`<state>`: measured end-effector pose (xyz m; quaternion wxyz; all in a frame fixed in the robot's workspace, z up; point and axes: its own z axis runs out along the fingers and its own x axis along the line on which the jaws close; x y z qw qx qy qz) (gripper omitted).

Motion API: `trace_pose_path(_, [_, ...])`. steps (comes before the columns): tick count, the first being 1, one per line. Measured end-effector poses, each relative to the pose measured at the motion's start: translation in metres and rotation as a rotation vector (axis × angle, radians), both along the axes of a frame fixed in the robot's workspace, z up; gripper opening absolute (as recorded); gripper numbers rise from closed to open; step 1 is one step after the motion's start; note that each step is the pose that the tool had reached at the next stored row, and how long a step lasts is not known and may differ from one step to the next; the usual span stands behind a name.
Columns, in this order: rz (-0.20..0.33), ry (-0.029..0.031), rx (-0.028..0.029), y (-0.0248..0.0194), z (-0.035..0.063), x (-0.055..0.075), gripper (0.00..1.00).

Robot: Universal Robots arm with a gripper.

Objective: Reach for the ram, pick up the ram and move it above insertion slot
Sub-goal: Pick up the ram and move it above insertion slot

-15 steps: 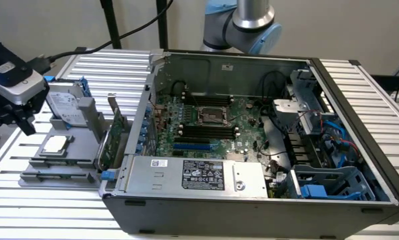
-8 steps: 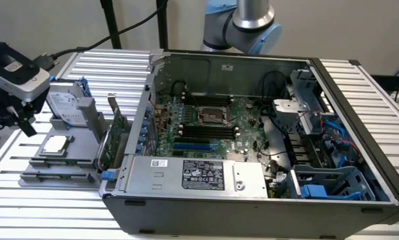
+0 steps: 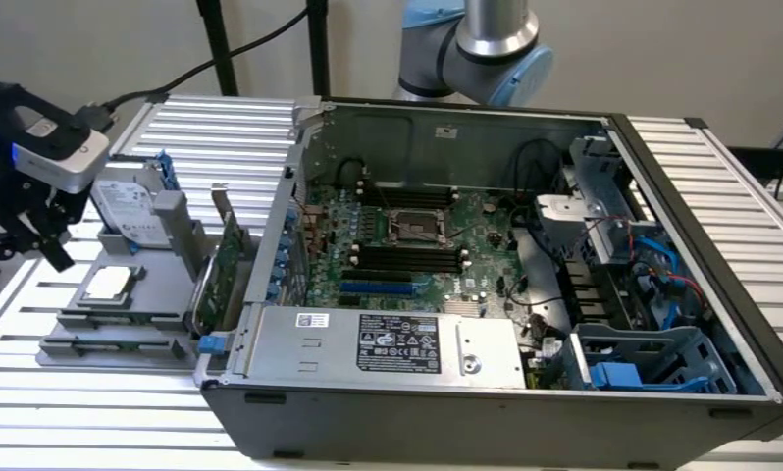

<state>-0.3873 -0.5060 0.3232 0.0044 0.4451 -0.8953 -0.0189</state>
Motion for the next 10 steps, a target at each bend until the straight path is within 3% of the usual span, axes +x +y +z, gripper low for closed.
trace_pose_path(10, [0.181, -0.0010, 0.0000, -0.0001, -0.0056, 0.0001, 0.11])
